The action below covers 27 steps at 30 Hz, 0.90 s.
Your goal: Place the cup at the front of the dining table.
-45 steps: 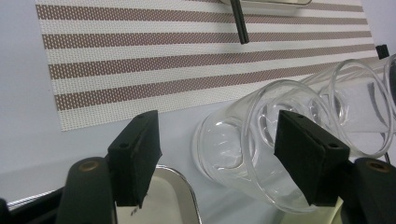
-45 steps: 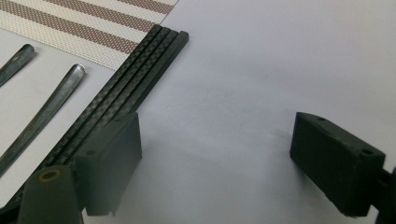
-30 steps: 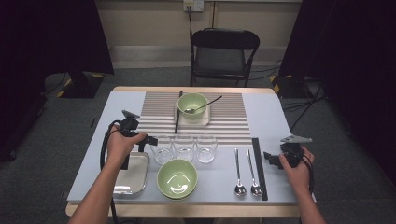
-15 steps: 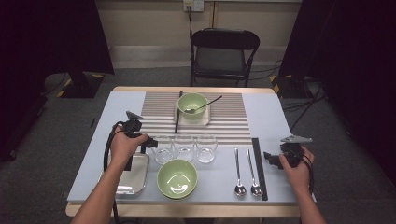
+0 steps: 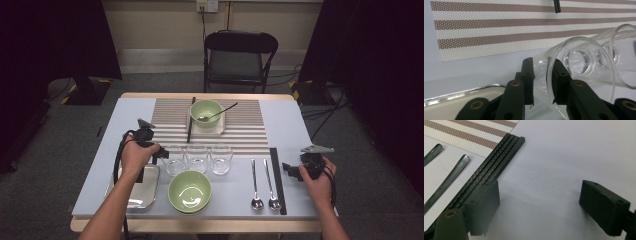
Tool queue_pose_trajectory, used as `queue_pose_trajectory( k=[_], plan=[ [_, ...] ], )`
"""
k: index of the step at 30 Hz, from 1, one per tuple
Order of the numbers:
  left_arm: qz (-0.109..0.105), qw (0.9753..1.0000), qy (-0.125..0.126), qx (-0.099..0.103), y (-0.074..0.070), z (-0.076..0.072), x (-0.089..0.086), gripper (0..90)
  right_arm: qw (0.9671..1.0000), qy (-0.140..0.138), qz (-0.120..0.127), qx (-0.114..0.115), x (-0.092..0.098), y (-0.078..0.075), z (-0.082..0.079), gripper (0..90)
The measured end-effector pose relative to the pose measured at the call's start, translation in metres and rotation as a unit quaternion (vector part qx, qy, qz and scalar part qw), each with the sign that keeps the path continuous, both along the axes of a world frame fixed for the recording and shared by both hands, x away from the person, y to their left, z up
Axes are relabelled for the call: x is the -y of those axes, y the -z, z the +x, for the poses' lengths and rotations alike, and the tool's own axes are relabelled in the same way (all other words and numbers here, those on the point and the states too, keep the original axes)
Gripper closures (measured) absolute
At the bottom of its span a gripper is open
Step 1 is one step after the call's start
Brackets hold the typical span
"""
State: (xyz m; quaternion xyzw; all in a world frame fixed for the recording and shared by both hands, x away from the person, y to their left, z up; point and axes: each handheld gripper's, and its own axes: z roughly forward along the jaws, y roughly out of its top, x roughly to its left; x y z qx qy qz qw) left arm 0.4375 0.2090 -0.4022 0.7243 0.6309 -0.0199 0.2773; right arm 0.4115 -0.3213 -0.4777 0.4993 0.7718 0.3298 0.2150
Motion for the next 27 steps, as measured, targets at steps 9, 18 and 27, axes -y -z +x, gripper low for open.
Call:
queue_pose_trajectory(
  k=[9, 18, 27],
  plan=[
    [0.010, 0.9999, -0.001, 0.002, -0.0010, -0.0003, 0.0021, 77.4, 1.0000, 0.000, 0.000, 0.000, 0.0000, 0.0000, -0.0001, 15.3],
    [0.022, 0.9997, -0.001, 0.001, -0.0016, -0.0016, -0.0028, 80.8, 1.0000, 0.000, 0.000, 0.000, 0.0000, 0.0000, 0.0000, 15.3],
    [0.032, 0.9995, -0.003, 0.003, -0.0006, -0.0034, -0.0065, 83.9, 1.0000, 0.000, 0.000, 0.000, 0.0000, 0.0000, 0.0000, 15.3]
  ],
)
